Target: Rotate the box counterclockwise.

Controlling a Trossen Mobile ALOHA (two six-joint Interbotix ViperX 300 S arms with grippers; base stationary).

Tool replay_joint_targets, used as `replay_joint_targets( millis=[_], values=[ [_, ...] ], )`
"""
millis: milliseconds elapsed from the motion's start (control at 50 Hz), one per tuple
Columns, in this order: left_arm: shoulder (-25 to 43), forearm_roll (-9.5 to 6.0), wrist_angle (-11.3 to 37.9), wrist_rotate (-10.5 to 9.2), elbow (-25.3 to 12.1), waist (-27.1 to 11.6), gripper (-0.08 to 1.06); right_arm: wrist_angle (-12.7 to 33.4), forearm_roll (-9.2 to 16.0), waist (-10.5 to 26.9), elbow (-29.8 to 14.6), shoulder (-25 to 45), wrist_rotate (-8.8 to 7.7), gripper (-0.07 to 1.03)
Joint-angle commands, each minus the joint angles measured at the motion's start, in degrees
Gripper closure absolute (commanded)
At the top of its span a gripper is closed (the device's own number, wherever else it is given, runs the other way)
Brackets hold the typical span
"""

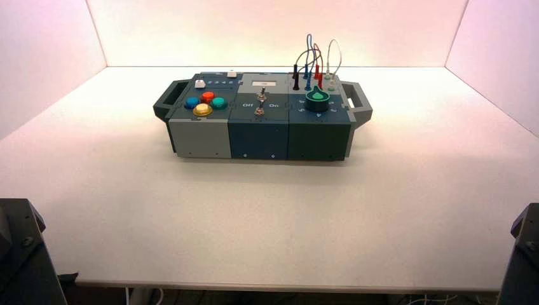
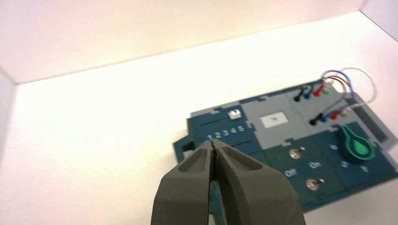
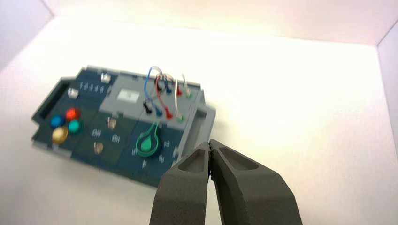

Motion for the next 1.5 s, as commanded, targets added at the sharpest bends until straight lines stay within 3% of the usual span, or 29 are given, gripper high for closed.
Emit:
replay_joint_targets(
  millis=[20, 180, 300, 540, 820, 1060, 1320, 1500],
  values=[
    [4.7, 0.09, 4.8, 0.53, -5.7, -0.1, 1.01, 5.3, 0.4, 0.0, -2.8, 2.7, -0.26, 0.98],
    [13.3, 0.18, 11.1, 0.53, -10.5, 1.2, 1.01, 11.3, 0.4, 0.2, -4.8, 8.8, -1.41, 0.98],
    [21.4, 0.18, 15.3, 0.79, -14.8, 3.8, 1.01, 14.7, 0.4, 1.6, -6.5, 15.5, -3.96, 0.98],
    [31.0, 1.58, 20.0, 3.25, -21.7, 4.9, 1.01, 15.6, 0.4, 5.6, -8.3, 23.3, -5.36, 0.98],
    [37.6, 2.90, 18.6, 3.52, -27.3, 5.0, 1.01, 15.8, 0.3, 8.1, -8.6, 29.6, -7.56, 0.98],
    [41.8, 4.92, 15.6, 4.75, -31.3, 5.1, 1.01, 15.7, 0.3, 9.1, -9.0, 33.1, -9.05, 0.98],
    [45.8, 5.01, 13.3, 4.83, -33.8, 5.3, 1.01, 15.3, -0.6, 9.1, -9.6, 36.0, -10.72, 0.98],
    [48.5, 5.01, 13.0, 4.83, -35.1, 5.3, 1.01, 13.7, -1.0, 9.1, -10.1, 39.0, -10.99, 0.98]
  ],
)
